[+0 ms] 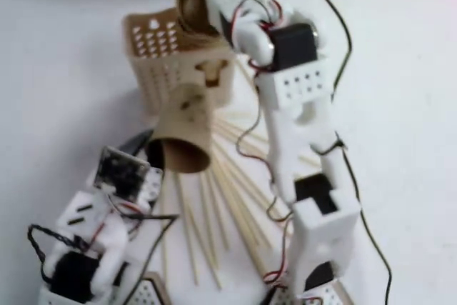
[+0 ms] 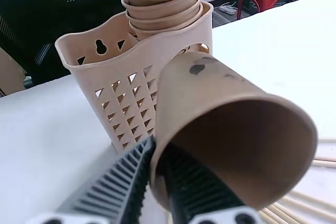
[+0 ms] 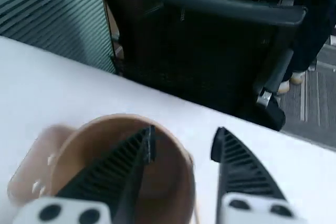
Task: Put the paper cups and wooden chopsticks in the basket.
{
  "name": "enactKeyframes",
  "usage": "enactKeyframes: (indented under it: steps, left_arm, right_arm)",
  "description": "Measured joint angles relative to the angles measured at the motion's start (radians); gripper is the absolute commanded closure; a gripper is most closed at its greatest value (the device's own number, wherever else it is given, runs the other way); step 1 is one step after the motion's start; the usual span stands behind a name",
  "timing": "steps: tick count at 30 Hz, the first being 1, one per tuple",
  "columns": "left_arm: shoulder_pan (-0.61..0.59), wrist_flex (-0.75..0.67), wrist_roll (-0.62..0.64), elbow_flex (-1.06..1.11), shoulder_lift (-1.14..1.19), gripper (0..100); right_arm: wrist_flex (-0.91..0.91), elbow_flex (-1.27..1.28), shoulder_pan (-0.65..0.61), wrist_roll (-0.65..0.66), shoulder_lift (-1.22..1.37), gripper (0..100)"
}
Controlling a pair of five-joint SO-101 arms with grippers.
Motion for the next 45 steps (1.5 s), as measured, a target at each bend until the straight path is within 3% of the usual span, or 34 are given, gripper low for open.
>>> enactKeyframes:
  steps: [5, 11, 21, 23, 30, 38, 45]
  left_arm:
    - [0.000, 0.000, 0.000, 0.000, 0.000, 98]
    - [0.000, 0.000, 0.000, 0.000, 0.000, 98]
    - [0.000, 0.000, 0.000, 0.000, 0.000, 98]
    - [0.000, 0.000, 0.000, 0.000, 0.000, 98]
    - [0.000, 0.035, 0.000, -0.021, 0.000, 98]
    - [0.000, 0.133, -0.069, -0.299, -0.012, 98]
    - [-0.002, 0.203, -0.129, -0.522, 0.133, 98]
  right_arm:
    - [-0.089, 0.002, -0.012, 0.089, 0.077, 87.5]
    - [-0.035, 0.002, -0.018, 0.124, 0.043, 87.3]
    - [0.460, 0.003, 0.011, 0.126, -0.192, 87.6]
    - [0.494, 0.052, 0.035, 0.126, -0.209, 87.6]
    - [0.506, 0.347, 0.149, 0.126, -0.242, 87.6]
    - [0.500, 0.681, 0.172, 0.126, -0.351, 87.6]
    - [0.292, 1.002, 0.224, 0.126, -0.453, 87.6]
